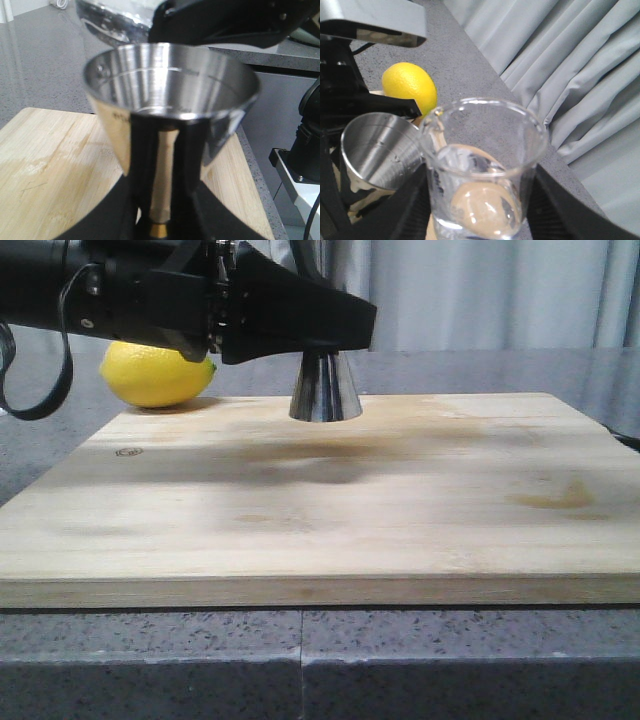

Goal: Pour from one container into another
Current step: 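Bring the beaker above the jigger cup with the right gripper, then tilt the beaker with the right gripper to pour into the jigger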

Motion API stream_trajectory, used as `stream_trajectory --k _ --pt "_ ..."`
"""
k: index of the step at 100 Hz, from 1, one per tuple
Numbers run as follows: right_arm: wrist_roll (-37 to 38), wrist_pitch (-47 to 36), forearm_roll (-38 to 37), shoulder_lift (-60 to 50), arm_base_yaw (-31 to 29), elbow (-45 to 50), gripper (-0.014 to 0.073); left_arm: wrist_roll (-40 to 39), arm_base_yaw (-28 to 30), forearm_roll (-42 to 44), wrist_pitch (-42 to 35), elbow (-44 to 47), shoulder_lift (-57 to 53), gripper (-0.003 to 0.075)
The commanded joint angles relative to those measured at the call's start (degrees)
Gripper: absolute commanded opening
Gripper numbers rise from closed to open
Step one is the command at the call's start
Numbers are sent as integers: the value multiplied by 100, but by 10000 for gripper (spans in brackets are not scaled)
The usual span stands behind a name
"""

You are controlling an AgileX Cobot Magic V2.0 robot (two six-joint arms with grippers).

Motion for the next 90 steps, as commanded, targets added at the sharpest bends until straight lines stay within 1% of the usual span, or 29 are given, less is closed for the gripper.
stream_trajectory --k 1,90 --pt "-19 -234 -129 -69 13 -264 143 -83 -52 -187 -1173 -130 -283 -19" --pt "-19 -4 -815 -41 13 -332 143 -94 -52 -174 -1173 -130 -283 -19"
